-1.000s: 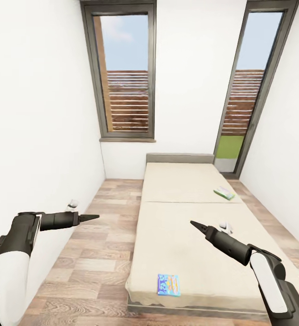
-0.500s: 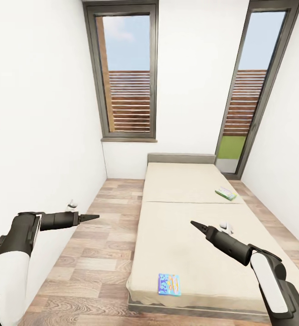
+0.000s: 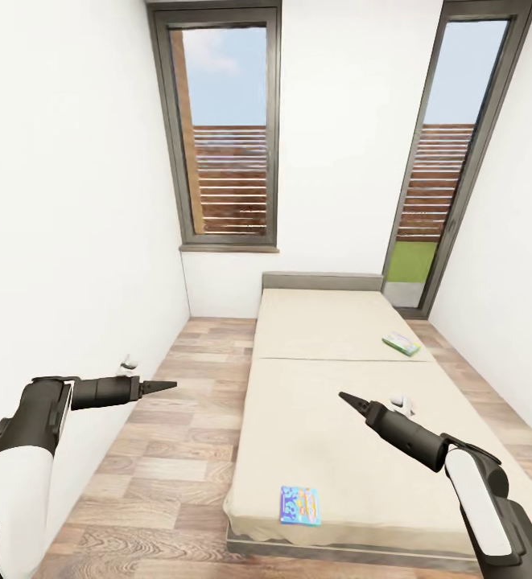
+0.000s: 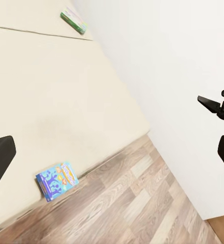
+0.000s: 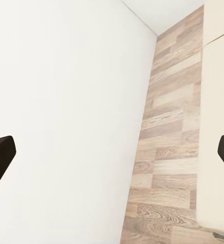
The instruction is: Put all the toys in the child's room - the three board games (two on the bed and one on the table), the two jigsaw puzzles on the table, and the tennis ball on the table - inside the toy box on the table in the child's room.
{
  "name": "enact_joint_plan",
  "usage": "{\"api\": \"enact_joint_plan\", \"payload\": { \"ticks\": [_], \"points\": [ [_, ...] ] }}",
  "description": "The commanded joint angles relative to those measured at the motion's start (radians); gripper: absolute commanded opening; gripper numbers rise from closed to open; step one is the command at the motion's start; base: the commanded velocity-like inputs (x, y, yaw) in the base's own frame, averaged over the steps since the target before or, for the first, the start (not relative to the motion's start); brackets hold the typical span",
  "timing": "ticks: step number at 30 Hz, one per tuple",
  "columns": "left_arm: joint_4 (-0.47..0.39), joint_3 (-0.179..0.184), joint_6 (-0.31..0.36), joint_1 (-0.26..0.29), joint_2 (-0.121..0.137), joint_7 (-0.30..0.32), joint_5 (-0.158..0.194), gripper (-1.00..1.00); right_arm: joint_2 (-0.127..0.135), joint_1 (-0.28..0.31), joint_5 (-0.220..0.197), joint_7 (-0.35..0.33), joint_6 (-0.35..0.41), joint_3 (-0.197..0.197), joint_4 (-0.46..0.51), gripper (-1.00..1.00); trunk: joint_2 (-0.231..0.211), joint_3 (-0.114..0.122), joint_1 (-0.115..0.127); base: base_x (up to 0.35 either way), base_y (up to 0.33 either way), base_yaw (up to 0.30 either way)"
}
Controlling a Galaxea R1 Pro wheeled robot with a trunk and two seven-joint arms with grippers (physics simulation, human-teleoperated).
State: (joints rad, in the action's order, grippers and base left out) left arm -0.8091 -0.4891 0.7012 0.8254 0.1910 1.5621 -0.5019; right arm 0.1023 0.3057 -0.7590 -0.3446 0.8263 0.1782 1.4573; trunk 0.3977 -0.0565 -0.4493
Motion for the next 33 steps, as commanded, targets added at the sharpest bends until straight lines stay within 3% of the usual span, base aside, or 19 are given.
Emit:
{"api": "enact_joint_plan", "payload": {
  "ticks": [1, 33],
  "points": [
    [-0.001, -0.003, 0.011, 0.001, -0.001, 0.009, -0.01, 1.0, 0.0, 0.001, 0.003, -0.005, 0.005, 0.001, 0.0, 1.0, 0.002, -0.002, -0.001, 0.0, -0.163, 0.0],
    [-0.001, 0.0, 0.011, 0.001, -0.011, -0.009, -0.008, 1.0, -0.001, 0.001, 0.004, -0.005, 0.005, 0.002, 0.0, 1.0, 0.002, -0.002, -0.001, 0.0, -0.289, 0.0]
  ]
}}
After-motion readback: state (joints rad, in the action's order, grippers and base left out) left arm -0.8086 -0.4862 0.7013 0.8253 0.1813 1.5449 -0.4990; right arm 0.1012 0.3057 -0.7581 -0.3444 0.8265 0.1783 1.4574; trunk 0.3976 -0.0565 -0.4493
